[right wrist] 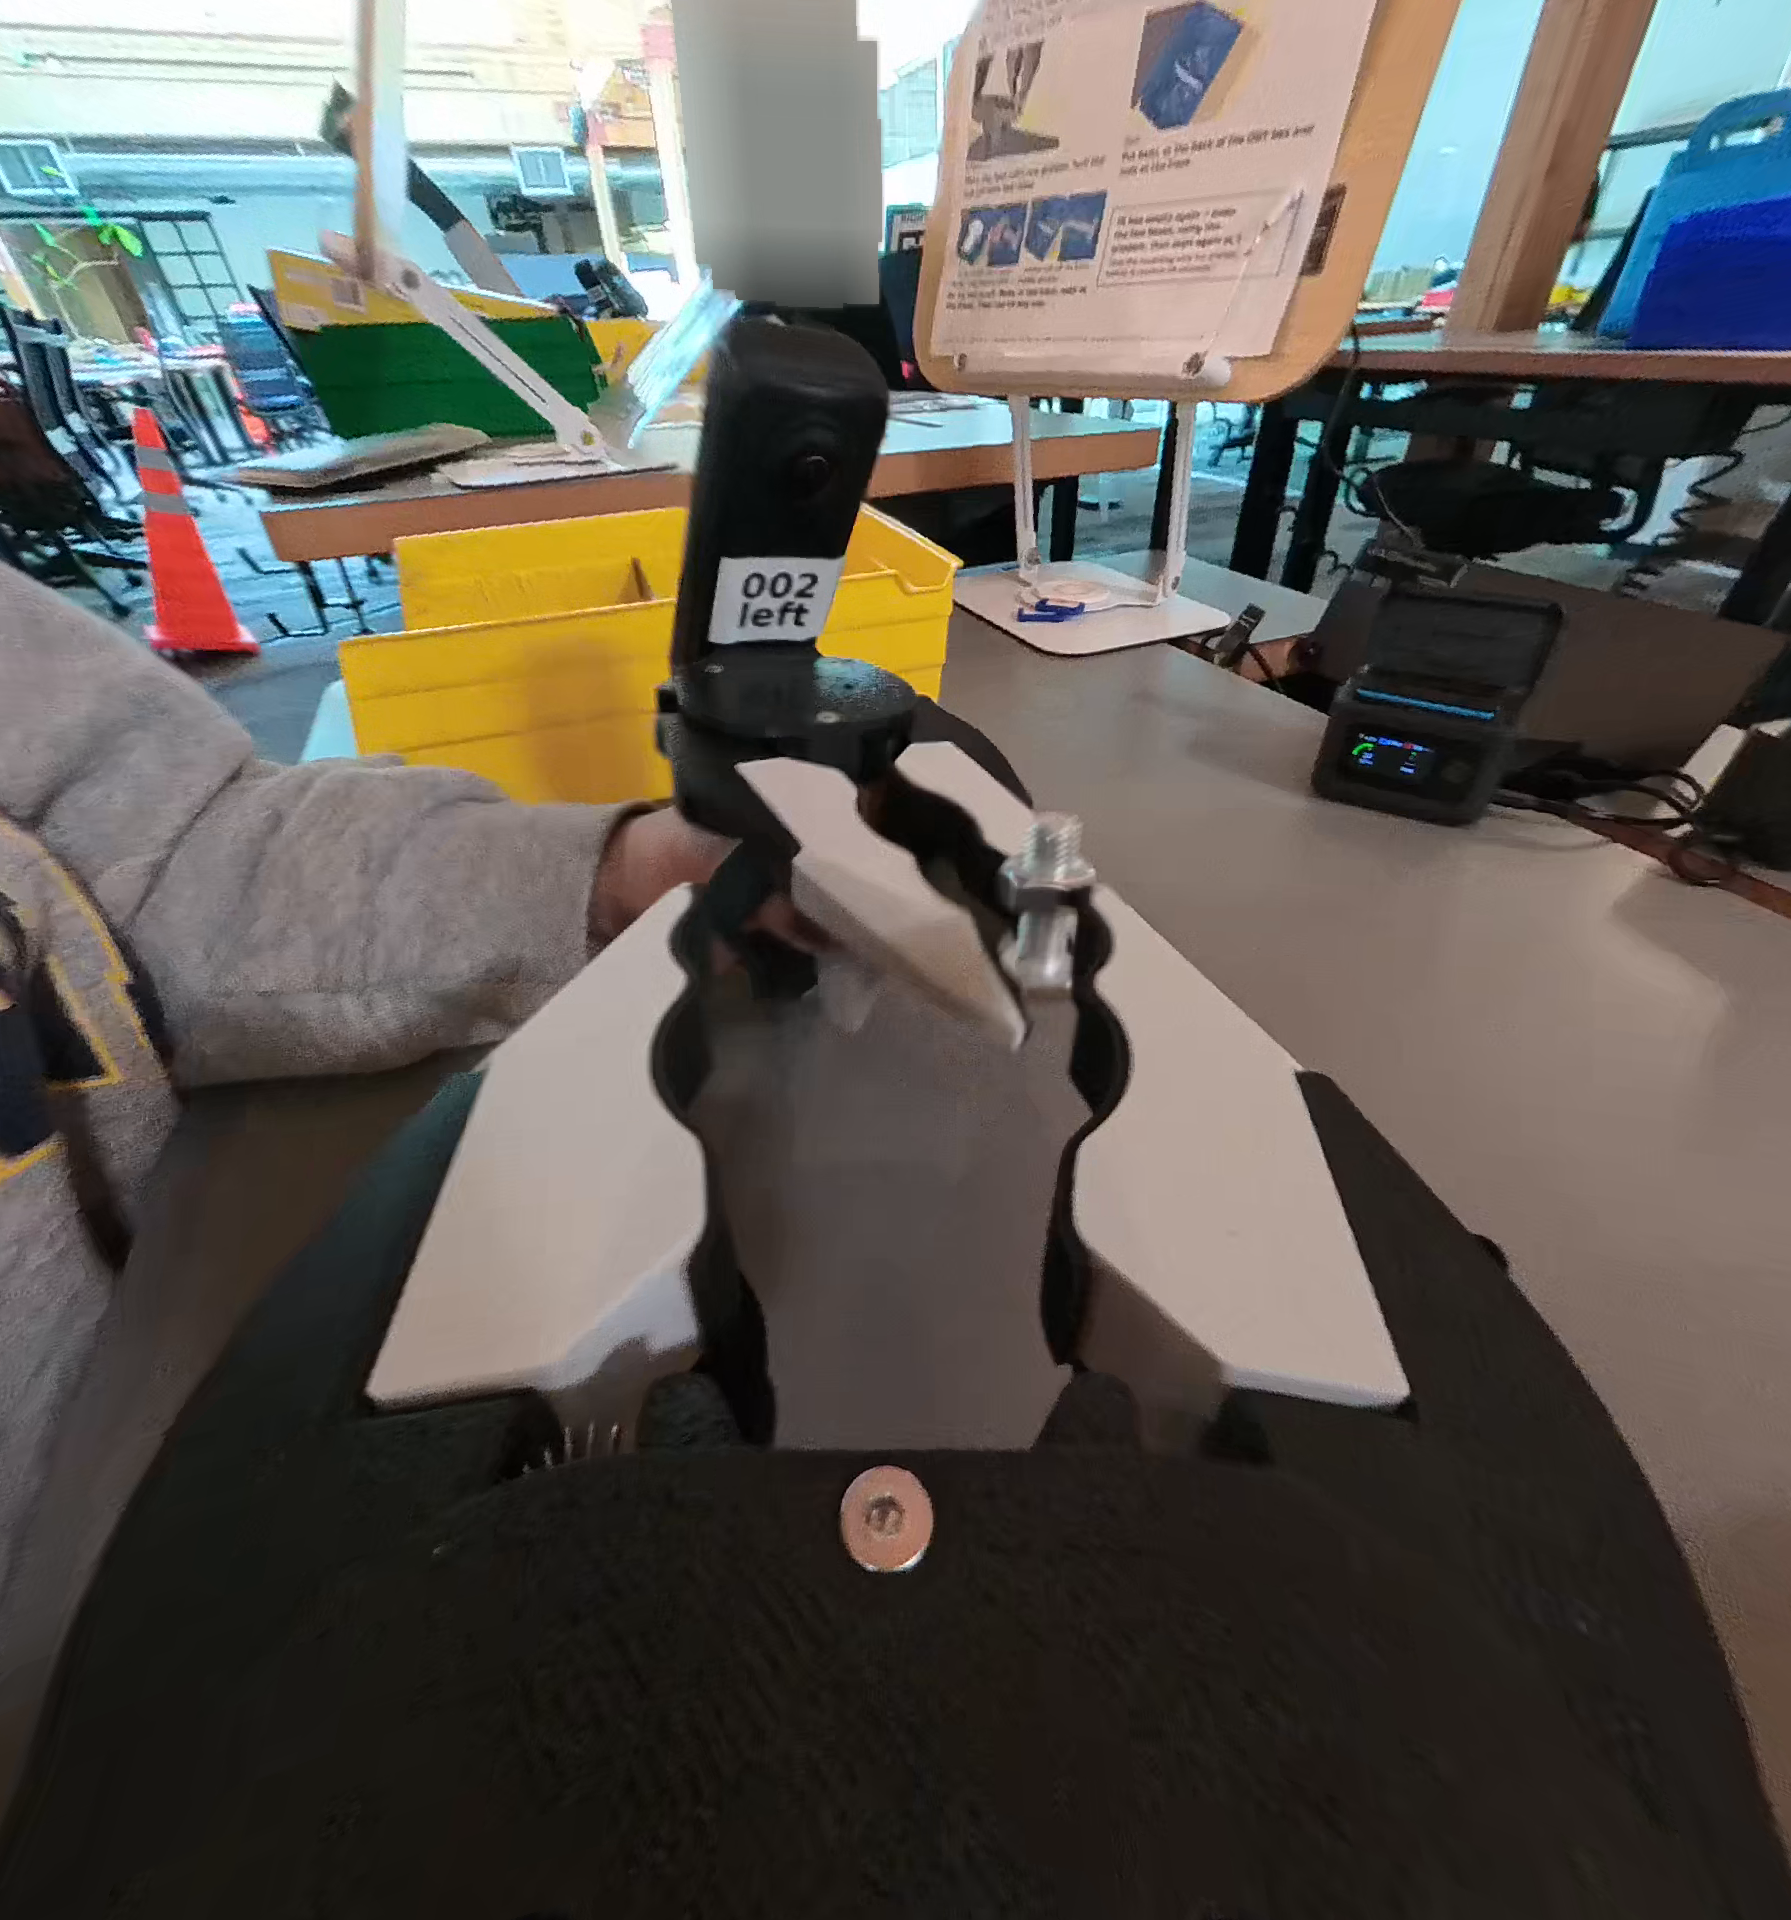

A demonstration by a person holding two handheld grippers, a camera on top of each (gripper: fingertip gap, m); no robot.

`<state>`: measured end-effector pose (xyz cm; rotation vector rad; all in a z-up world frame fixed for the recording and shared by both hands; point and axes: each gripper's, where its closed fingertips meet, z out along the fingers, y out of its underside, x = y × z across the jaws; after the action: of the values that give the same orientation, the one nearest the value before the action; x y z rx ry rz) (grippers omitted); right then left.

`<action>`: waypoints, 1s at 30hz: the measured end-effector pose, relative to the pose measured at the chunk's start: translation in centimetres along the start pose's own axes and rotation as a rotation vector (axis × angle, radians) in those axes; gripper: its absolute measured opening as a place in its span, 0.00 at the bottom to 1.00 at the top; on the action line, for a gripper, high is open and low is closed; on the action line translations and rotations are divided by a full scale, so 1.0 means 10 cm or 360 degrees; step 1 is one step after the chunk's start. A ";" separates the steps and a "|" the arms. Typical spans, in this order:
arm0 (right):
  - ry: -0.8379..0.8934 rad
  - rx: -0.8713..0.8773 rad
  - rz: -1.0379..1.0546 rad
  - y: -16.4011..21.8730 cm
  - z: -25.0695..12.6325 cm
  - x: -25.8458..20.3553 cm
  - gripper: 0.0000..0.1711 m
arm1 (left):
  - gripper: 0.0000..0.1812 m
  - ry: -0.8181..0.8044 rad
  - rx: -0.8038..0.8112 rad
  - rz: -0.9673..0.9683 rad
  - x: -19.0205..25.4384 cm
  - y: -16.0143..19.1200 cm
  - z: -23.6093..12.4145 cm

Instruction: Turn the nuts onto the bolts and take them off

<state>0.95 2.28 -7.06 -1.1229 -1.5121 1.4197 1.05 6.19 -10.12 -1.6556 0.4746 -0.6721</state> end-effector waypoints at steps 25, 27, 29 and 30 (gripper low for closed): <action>-0.0037 0.0049 0.0101 0.01 -0.10 -0.02 0.38 | 0.09 -0.0066 -0.0010 -0.0036 -0.16 0.00 -0.12; 0.0097 0.0064 0.0085 -0.01 -0.10 0.10 0.31 | 0.09 -0.0050 -0.0041 -0.0001 -0.12 0.03 -0.10; 0.0219 0.0069 0.0097 -0.04 -0.06 0.23 0.23 | 0.08 -0.0026 -0.0088 0.0054 -0.07 0.07 -0.05; 0.0243 0.0071 0.0101 -0.06 -0.04 0.26 0.21 | 0.08 -0.0011 -0.0107 0.0076 -0.03 0.08 -0.03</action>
<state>0.44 4.85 -6.56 -1.2323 -1.3425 1.3705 0.62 6.01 -10.96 -1.7039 0.5351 -0.6212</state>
